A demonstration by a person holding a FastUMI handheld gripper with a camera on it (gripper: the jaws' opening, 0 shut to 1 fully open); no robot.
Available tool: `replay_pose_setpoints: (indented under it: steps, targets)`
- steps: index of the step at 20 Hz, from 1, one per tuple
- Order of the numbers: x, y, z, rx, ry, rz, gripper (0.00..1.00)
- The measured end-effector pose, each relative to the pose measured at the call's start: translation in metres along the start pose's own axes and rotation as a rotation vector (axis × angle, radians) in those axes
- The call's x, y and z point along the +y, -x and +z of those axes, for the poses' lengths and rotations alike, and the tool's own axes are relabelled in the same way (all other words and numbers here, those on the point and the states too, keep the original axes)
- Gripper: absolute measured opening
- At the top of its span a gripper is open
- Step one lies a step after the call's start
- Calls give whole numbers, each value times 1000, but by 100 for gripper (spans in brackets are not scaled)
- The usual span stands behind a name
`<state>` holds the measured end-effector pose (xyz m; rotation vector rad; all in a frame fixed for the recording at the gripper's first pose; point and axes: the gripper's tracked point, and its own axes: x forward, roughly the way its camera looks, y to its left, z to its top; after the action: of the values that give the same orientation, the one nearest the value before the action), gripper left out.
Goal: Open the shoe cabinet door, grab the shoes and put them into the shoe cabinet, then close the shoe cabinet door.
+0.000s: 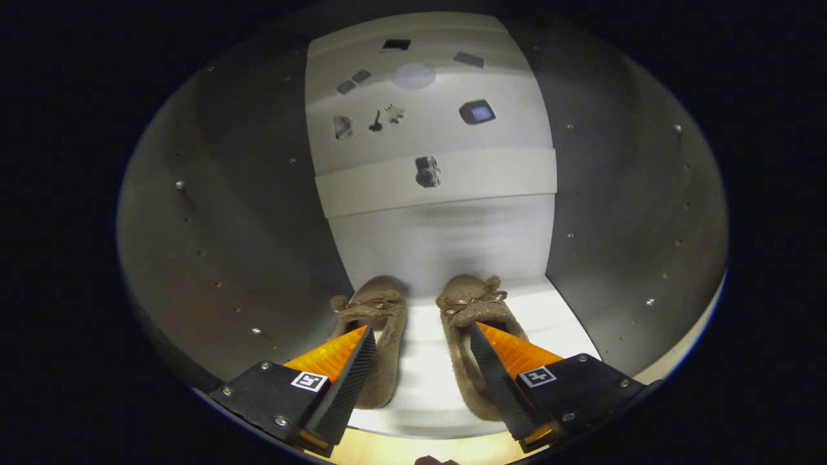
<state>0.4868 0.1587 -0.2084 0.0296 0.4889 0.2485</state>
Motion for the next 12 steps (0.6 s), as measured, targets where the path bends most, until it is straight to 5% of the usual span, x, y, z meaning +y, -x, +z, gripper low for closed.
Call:
replay_pose_setpoints:
  steps: [12]
  targets:
    - [29,168,-25,-82,36,-100,92]
